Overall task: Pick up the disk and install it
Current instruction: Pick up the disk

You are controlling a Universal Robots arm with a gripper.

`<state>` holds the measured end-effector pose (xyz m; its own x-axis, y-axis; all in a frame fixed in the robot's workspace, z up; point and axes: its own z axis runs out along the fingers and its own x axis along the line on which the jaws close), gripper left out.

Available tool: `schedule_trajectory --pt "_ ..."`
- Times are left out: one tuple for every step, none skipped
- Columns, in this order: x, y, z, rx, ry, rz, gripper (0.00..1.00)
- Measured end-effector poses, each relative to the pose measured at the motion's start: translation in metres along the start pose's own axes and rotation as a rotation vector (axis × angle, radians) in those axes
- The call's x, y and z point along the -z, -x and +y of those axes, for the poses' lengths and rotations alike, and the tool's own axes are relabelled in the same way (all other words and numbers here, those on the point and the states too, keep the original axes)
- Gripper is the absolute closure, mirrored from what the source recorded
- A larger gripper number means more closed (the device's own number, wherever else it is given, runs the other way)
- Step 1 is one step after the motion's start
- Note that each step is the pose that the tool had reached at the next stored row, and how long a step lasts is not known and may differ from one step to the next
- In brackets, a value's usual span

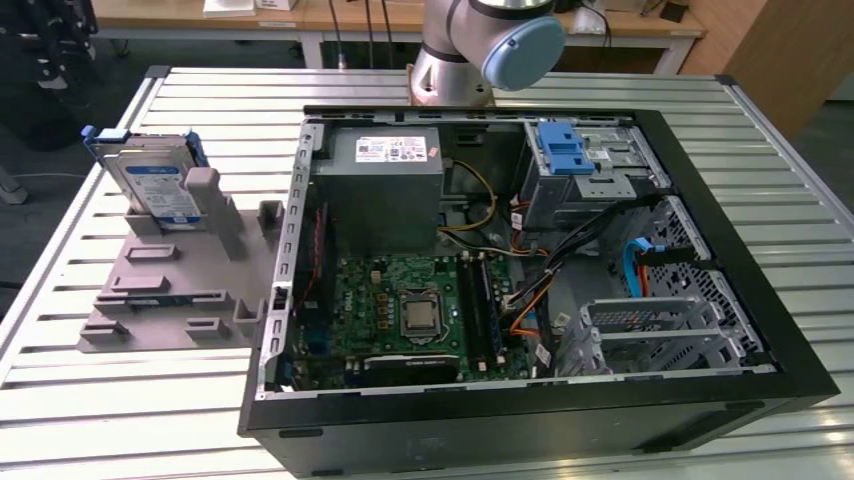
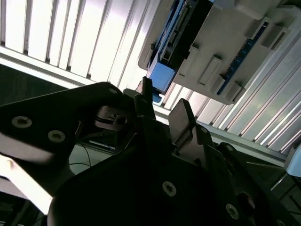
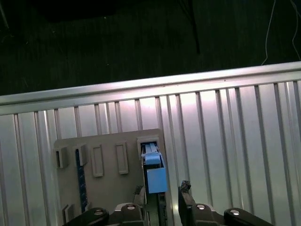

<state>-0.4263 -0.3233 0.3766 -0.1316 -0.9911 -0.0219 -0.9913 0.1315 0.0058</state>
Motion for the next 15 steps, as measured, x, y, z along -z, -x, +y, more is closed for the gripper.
schedule_trajectory --pt "-0.0008 -0.0002 -0.0001 0.0 0.0001 0.0003 0.59" --pt "-0.0017 -0.0003 0.0 0.0 0.0001 0.0005 0.59" --pt "-0.0025 -0.0004 -0.0001 0.0 0.0 0.0014 0.59" --pt "-0.0033 -0.0004 -0.0002 0.0 -0.0002 0.0032 0.59" --pt "-0.0041 -0.0005 -0.0002 0.0 -0.0004 0.0053 0.57" --pt "-0.0048 -0.0004 -0.0001 0.0 -0.0009 0.0085 0.52" --pt "-0.0053 -0.0005 -0.0001 0.0 -0.0015 0.0126 0.46" --pt "-0.0058 -0.0005 -0.0002 0.0 -0.0016 0.0133 0.46" --pt "-0.0063 -0.0005 -0.0002 0.0 -0.0016 0.0135 0.46" --pt "-0.0069 -0.0005 -0.0001 0.0 -0.0017 0.014 0.4" --pt "-0.0078 -0.0005 -0.0001 0.0 -0.0018 0.0142 0.4" --pt "-0.009 -0.0006 -0.0001 0.0 -0.0018 0.0144 0.4" --pt "-0.0101 -0.0006 -0.0001 0.0 -0.0018 0.0144 0.4" --pt "-0.0112 -0.0006 -0.0001 0.0 -0.0019 0.0144 0.4" --pt "-0.012 -0.0006 -0.0001 0.0 -0.0018 0.0144 0.4"
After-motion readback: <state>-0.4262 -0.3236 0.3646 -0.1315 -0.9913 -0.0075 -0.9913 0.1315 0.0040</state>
